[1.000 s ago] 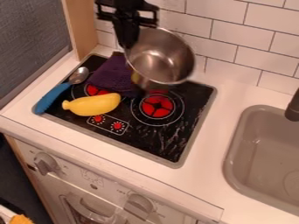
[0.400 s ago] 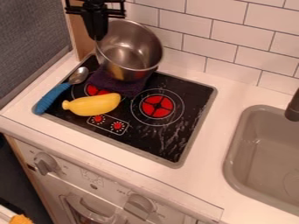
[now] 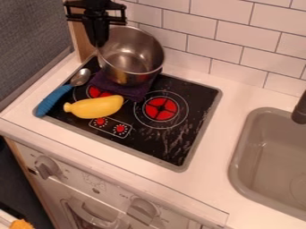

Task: Place the silver bowl on top of the purple cloth

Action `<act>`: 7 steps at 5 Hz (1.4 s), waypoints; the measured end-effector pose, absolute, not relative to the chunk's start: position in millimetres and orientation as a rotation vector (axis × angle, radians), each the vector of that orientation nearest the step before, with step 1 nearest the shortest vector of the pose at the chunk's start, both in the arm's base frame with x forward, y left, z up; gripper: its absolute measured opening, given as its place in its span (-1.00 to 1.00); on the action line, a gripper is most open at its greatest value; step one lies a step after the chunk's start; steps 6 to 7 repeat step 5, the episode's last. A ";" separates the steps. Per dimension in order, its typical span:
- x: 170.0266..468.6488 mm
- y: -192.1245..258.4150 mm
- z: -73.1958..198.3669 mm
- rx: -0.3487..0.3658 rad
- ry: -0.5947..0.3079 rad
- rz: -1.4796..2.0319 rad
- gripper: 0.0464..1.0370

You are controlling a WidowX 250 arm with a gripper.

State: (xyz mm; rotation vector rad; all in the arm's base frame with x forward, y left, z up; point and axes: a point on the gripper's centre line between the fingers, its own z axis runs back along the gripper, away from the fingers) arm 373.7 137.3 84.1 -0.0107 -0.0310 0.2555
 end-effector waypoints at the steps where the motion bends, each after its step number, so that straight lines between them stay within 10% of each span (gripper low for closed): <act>1: 375.6 133.4 82.4 -0.034 -0.035 0.260 -0.55; 4: 376.7 108.8 126.6 0.044 -0.112 0.071 0.94; 7: 374.0 88.5 125.4 0.043 -0.096 0.004 0.93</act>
